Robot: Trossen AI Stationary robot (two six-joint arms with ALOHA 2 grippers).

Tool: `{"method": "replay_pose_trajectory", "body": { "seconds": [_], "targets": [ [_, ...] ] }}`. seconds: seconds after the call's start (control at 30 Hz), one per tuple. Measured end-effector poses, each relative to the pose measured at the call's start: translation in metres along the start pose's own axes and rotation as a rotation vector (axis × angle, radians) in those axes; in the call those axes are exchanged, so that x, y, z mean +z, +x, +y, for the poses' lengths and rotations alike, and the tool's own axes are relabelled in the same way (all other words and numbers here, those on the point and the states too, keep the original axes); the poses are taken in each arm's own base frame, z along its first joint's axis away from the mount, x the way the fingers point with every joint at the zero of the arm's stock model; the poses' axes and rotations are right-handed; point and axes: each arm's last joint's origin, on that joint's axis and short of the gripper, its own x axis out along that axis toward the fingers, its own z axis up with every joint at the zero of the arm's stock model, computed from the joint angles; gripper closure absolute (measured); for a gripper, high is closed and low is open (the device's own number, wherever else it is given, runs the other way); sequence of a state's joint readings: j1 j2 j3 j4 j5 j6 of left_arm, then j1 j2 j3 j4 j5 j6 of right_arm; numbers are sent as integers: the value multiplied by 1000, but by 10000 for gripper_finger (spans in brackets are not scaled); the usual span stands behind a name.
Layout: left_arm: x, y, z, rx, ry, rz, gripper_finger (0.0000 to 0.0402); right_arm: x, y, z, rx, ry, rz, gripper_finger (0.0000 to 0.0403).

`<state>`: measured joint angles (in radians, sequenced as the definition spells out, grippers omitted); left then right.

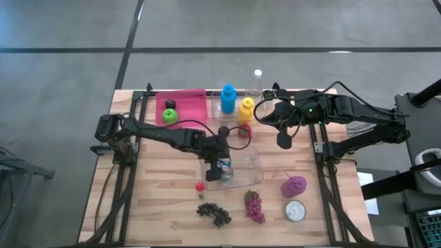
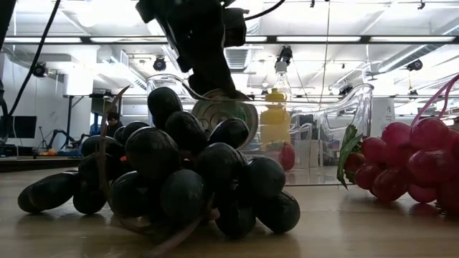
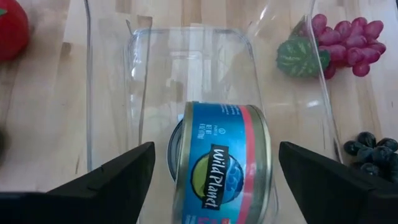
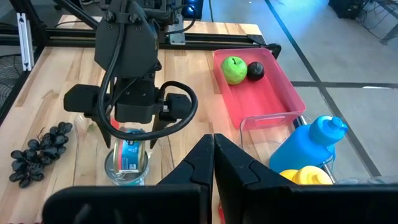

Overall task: Pick & Place Food Item
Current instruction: Put the blue pink tuna can into the bottom transparent bin

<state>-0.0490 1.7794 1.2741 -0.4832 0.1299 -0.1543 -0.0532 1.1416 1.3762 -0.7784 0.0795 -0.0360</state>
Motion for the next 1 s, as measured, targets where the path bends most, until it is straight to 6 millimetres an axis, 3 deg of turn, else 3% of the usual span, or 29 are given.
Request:
{"method": "replay_pose_trajectory", "body": {
  "seconds": [0.2,0.47,1.0],
  "targets": [
    [-1,2,0,-3,-9,-18,99,0,0,0,0,2,0,394],
    [-2,3,1,-6,-11,-16,203,0,0,0,0,0,0,394],
    [0,-4,9,13,-32,-24,201,0,0,0,1,0,0,394]
  ]
}}
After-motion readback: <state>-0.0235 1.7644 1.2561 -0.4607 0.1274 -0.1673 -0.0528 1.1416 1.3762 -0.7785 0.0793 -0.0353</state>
